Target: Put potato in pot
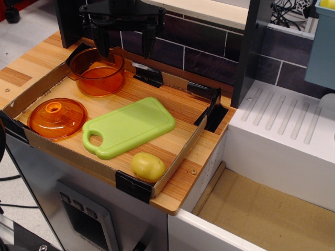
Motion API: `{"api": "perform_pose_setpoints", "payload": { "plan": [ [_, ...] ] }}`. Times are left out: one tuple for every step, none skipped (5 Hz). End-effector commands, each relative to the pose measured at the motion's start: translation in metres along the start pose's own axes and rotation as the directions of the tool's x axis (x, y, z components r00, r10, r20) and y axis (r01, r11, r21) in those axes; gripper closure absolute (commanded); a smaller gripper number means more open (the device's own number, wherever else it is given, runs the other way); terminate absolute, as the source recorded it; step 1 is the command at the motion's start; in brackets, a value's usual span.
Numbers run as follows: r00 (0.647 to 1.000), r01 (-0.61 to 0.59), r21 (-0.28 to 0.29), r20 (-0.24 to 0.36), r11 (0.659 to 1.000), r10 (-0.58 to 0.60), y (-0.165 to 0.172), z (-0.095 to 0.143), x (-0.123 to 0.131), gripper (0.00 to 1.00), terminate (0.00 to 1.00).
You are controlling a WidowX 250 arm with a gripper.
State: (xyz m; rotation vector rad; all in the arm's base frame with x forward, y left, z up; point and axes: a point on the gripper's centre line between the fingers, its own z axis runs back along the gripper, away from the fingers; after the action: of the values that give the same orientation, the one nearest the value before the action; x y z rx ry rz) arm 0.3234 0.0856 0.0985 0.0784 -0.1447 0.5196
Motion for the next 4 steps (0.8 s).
{"api": "perform_pose_setpoints", "payload": {
  "plan": [
    [1.000,0.000,0.000,0.000,1.000,0.000,0.000,0.000,0.000,0.00,0.00],
    [0.968,-0.246,0.026,-0.042,0.969,0.246,0.001,-0.001,-0.006,0.00,0.00],
    [0.877,-0.474,0.066,-0.057,0.878,0.477,0.001,-0.006,-0.011,0.00,0.00],
    [0.746,-0.650,0.084,-0.122,0.755,0.655,-0.001,-0.007,-0.023,0.00,0.00]
  ]
}}
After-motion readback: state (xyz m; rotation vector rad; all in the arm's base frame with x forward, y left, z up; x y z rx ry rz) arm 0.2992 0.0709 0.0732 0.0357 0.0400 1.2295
